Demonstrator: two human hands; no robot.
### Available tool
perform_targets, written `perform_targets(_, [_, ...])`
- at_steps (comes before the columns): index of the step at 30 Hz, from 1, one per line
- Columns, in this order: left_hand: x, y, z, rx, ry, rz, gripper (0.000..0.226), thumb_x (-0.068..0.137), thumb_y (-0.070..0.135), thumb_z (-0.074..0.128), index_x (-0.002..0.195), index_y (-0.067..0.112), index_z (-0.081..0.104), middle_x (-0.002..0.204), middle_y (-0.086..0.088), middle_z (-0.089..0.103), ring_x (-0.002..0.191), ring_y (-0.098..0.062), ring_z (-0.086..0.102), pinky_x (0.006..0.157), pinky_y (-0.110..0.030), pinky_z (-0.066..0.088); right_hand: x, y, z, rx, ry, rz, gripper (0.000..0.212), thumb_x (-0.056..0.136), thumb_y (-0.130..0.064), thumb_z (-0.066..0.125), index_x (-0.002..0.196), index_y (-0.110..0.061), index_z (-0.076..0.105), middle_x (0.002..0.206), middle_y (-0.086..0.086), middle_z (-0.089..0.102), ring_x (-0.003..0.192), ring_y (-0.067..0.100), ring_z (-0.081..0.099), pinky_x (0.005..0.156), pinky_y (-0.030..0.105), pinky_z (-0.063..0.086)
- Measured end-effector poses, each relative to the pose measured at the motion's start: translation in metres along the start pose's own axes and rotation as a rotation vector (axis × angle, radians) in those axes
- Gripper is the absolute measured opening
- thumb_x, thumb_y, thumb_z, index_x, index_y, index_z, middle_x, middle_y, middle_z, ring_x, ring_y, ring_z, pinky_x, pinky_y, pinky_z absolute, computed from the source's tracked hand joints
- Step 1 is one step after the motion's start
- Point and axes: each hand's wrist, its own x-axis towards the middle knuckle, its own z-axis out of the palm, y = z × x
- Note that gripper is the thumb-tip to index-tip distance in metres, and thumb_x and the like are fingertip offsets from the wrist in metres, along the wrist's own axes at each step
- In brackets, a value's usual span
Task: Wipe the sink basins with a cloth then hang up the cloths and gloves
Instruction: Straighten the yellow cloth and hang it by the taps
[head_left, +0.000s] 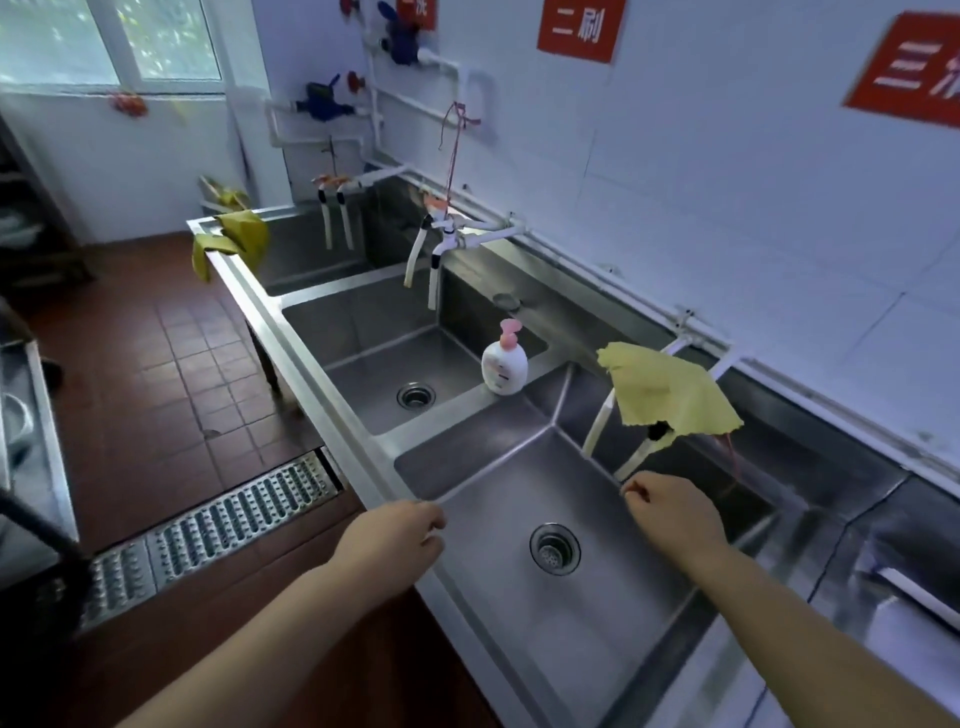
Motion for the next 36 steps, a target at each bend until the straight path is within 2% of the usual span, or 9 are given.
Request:
perform_targets(2, [0.018, -0.010, -0.002, -0.002, -0.019, 0.015, 0.029, 0.092, 0.036, 0.044, 0.117, 0.030, 0.056, 0.118, 0.008, 0.060, 0.106, -0.015, 0.058, 0.083, -0.028, 0.045, 0.019, -0.003, 0.002, 0.006, 0.070, 0.058, 0.030, 0.095, -0.023, 0.046, 0.066, -0.030, 0.048, 0.067, -0.011, 0.052, 0.061, 0.008, 0.051, 0.051, 0.025, 0.034])
perform_targets(5, [0.049, -0.025, -0.006, 0.001, -0.057, 0.044, 0.030, 0.090, 0.037, 0.044, 0.118, 0.032, 0.055, 0.120, 0.009, 0.058, 0.107, -0.015, 0.057, 0.082, -0.027, 0.043, 0.044, -0.007, 0.004, 0.155, 0.319, 0.210, 0.007, 0.091, -0.025, 0.053, 0.095, -0.024, 0.058, 0.088, -0.009, 0.057, 0.071, 0.011, 0.053, 0.060, 0.028, 0.041])
perform_targets(9, [0.098, -0.045, -0.013, 0.001, -0.101, 0.134, 0.027, 0.090, 0.036, 0.044, 0.114, 0.032, 0.056, 0.118, 0.009, 0.058, 0.107, -0.014, 0.056, 0.078, -0.025, 0.040, 0.069, -0.016, 0.005, 0.311, 0.554, 0.472, 0.042, 0.078, -0.024, 0.072, 0.112, -0.015, 0.049, 0.120, 0.007, 0.048, 0.095, 0.029, 0.056, 0.076, 0.043, 0.046])
perform_targets(12, [0.132, -0.058, -0.022, -0.019, -0.138, 0.197, 0.027, 0.089, 0.035, 0.043, 0.111, 0.032, 0.058, 0.114, 0.011, 0.060, 0.101, -0.012, 0.058, 0.069, -0.025, 0.037, 0.081, -0.024, 0.005, 0.272, 0.557, 0.625, 0.041, 0.081, -0.022, 0.069, 0.116, -0.013, 0.052, 0.127, 0.010, 0.048, 0.108, 0.032, 0.053, 0.086, 0.045, 0.046])
perform_targets(18, [0.202, -0.081, -0.044, -0.026, -0.214, 0.321, 0.027, 0.091, 0.036, 0.043, 0.113, 0.031, 0.057, 0.119, 0.009, 0.059, 0.105, -0.015, 0.057, 0.071, -0.023, 0.034, 0.095, -0.051, -0.005, 0.275, 0.624, 0.781, 0.014, 0.091, -0.016, 0.053, 0.096, -0.013, 0.066, 0.091, 0.010, 0.066, 0.081, 0.026, 0.060, 0.068, 0.035, 0.051])
perform_targets(22, [0.230, -0.072, -0.055, -0.034, -0.238, 0.471, 0.026, 0.092, 0.035, 0.046, 0.115, 0.028, 0.056, 0.122, 0.008, 0.059, 0.107, -0.015, 0.056, 0.070, -0.022, 0.032, 0.094, -0.079, -0.023, 0.184, 0.720, 0.747, 0.011, 0.091, -0.020, 0.053, 0.090, -0.014, 0.063, 0.089, 0.005, 0.063, 0.075, 0.019, 0.056, 0.056, 0.027, 0.041])
perform_targets(25, [0.238, -0.044, -0.062, -0.063, -0.228, 0.589, 0.031, 0.091, 0.034, 0.046, 0.121, 0.030, 0.054, 0.124, 0.009, 0.059, 0.110, -0.014, 0.056, 0.081, -0.024, 0.041, 0.086, -0.099, -0.040, 0.182, 0.750, 0.646, 0.006, 0.087, -0.023, 0.058, 0.082, -0.021, 0.058, 0.087, -0.004, 0.059, 0.071, 0.009, 0.055, 0.054, 0.023, 0.039])
perform_targets(30, [0.223, 0.022, -0.068, -0.215, -0.171, 0.743, 0.042, 0.087, 0.034, 0.051, 0.129, 0.027, 0.048, 0.129, 0.005, 0.054, 0.107, -0.017, 0.057, 0.080, -0.027, 0.041, 0.070, -0.131, -0.066, 0.325, 0.747, 0.500, 0.009, 0.083, -0.021, 0.064, 0.076, -0.020, 0.059, 0.074, -0.006, 0.060, 0.068, 0.010, 0.057, 0.060, 0.025, 0.049])
perform_targets(36, [0.191, 0.066, -0.062, -0.468, -0.082, 0.815, 0.060, 0.073, 0.038, 0.072, 0.123, 0.016, 0.048, 0.122, 0.000, 0.049, 0.099, -0.021, 0.055, 0.081, -0.032, 0.046, 0.042, -0.147, -0.089, 0.424, 0.852, 0.455, 0.020, 0.080, -0.019, 0.064, 0.064, -0.027, 0.054, 0.058, -0.012, 0.055, 0.051, -0.002, 0.047, 0.046, 0.011, 0.038])
